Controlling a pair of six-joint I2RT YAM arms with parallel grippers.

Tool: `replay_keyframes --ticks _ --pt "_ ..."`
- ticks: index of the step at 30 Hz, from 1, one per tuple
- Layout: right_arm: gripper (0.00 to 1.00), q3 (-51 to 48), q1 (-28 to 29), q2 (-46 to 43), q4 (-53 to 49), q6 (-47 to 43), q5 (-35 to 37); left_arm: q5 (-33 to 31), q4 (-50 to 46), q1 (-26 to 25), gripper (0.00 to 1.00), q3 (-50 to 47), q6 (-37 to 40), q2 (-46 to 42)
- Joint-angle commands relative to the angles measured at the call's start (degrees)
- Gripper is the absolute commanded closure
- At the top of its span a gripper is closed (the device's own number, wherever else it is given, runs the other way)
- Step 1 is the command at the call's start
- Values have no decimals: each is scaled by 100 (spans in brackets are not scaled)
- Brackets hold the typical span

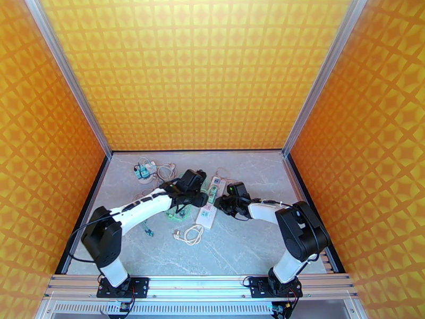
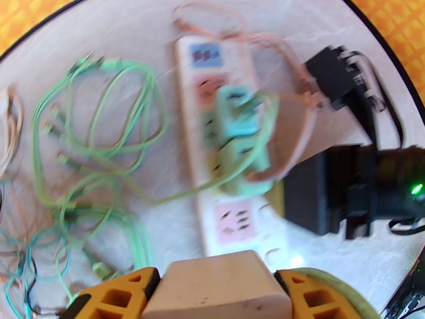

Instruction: Pull the plug off the socket

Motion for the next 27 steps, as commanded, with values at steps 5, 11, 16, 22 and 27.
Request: replay_keyframes --ticks 5,11,16,22,27 --pt "67 -19 -18 -175 -829 -345 648 -125 139 329 62 -620 -372 -536" --pt "66 28 -18 -769 -1069 -702 766 -123 225 631 62 -713 -560 -576" --pt "63 -2 -23 -1304 -1315 -976 912 -111 415 815 62 -613 -768 -484" --pt "61 -203 -17 -2014 -1542 -1147 1127 4 506 976 62 -76 -941 153" --pt "60 -411 -23 -2667 -1770 -1198 1383 278 631 1139 62 287 -1200 766"
